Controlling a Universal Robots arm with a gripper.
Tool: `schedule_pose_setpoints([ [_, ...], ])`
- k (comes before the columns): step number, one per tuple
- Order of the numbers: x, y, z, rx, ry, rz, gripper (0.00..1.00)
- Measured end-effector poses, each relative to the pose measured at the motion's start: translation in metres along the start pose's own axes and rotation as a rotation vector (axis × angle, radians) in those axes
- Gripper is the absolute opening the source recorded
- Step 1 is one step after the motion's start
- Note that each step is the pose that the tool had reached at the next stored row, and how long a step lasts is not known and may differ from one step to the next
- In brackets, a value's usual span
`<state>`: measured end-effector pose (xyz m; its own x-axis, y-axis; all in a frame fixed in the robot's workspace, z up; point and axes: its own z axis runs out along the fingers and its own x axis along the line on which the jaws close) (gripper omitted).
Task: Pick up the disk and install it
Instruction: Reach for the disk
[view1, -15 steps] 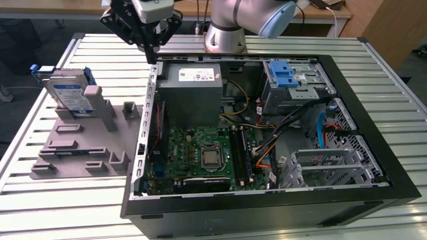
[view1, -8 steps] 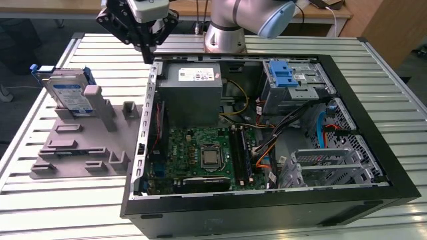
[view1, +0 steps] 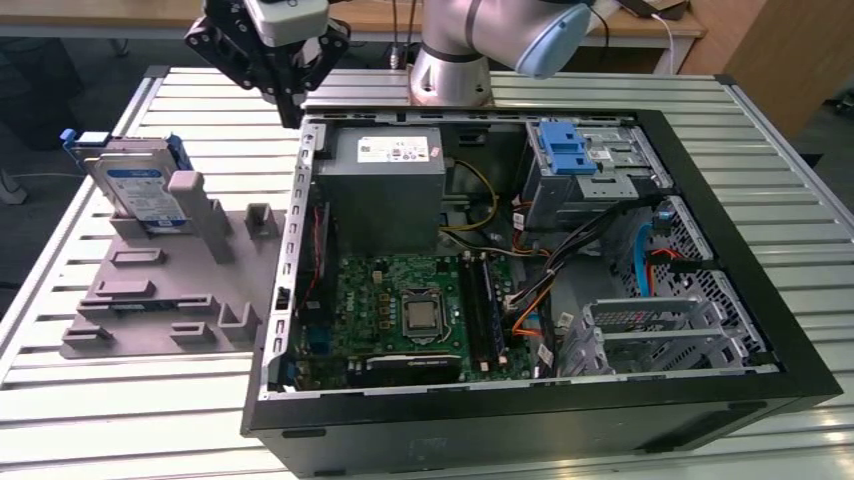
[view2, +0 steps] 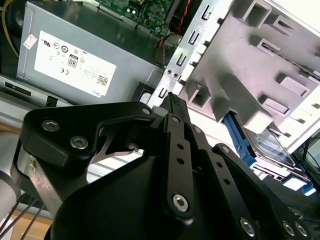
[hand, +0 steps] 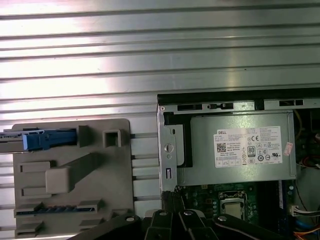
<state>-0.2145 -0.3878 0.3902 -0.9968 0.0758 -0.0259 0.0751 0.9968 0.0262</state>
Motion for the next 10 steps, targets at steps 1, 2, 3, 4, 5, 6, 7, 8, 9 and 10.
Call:
schedule_pose_setpoints([
  [1, 0.0007, 0.0, 0.0, 0.0, 0.0, 0.0, 0.11],
  [2, 0.0014, -0.0001, 0.0, 0.0, 0.0, 0.0, 0.11],
  [3, 0.0021, -0.0001, 0.0, 0.0, 0.0, 0.0, 0.11],
  [4, 0.0028, -0.0001, 0.0, 0.0, 0.0, 0.0, 0.11],
  [5, 0.0036, -0.0002, 0.0, 0.0, 0.0, 0.0, 0.11],
  [6, 0.0043, -0.0002, 0.0, 0.0, 0.0, 0.0, 0.11],
  [7, 0.005, -0.0002, 0.0, 0.0, 0.0, 0.0, 0.11],
  [8, 0.0057, -0.0003, 0.0, 0.0, 0.0, 0.0, 0.11],
  [9, 0.0064, -0.0003, 0.0, 0.0, 0.0, 0.0, 0.11],
  [10, 0.0071, -0.0003, 0.0, 0.0, 0.0, 0.0, 0.11],
])
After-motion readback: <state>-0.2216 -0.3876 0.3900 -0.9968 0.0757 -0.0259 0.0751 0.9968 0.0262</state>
